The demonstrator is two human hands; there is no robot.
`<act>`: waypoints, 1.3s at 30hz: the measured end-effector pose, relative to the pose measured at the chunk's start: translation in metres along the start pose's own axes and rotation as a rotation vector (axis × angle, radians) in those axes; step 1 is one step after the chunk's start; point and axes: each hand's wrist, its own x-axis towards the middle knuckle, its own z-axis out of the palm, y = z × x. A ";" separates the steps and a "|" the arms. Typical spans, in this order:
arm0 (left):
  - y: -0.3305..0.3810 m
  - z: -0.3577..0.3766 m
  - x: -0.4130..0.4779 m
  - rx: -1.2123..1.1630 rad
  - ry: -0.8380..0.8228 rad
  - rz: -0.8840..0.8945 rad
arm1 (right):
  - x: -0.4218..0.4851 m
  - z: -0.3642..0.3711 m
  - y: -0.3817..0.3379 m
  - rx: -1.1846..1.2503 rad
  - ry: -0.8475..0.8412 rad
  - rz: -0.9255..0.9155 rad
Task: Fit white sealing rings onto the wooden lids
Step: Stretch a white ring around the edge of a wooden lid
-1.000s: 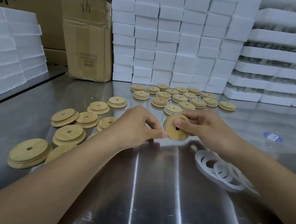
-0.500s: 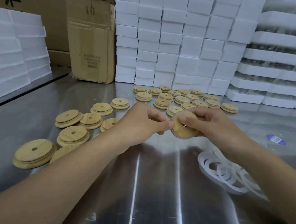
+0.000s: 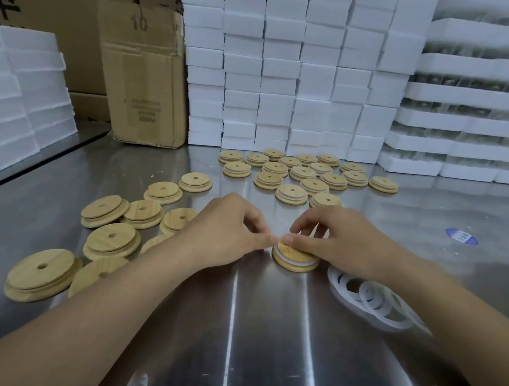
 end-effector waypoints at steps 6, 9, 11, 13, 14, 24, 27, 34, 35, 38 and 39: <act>0.000 -0.005 0.004 -0.183 0.219 -0.062 | -0.002 -0.014 -0.004 -0.011 0.018 0.017; -0.003 -0.011 0.006 -0.234 0.340 -0.078 | -0.004 -0.017 -0.010 0.008 -0.033 -0.017; -0.005 -0.015 0.006 -0.275 0.375 -0.083 | -0.005 -0.014 -0.014 0.011 -0.025 -0.067; -0.007 -0.018 0.007 -0.295 0.400 -0.090 | -0.005 -0.012 -0.017 -0.006 -0.008 -0.115; -0.008 -0.019 0.008 -0.303 0.411 -0.093 | -0.005 -0.011 -0.018 -0.017 -0.007 -0.131; -0.013 -0.021 0.012 -0.330 0.508 -0.065 | -0.010 -0.009 -0.028 0.033 -0.085 -0.088; -0.014 -0.022 0.014 -0.357 0.536 -0.061 | -0.014 -0.009 -0.029 -0.303 -0.089 0.020; -0.019 -0.024 0.016 -0.379 0.570 -0.070 | -0.010 -0.006 -0.025 -0.285 0.036 0.045; -0.021 -0.024 0.016 -0.356 0.571 -0.071 | -0.010 -0.005 -0.025 -0.280 0.035 0.047; -0.023 -0.027 0.013 -0.176 0.577 -0.079 | -0.008 0.001 -0.019 -0.326 0.001 0.057; -0.023 -0.027 0.011 -0.090 0.589 -0.081 | -0.008 0.002 -0.018 -0.356 -0.020 0.058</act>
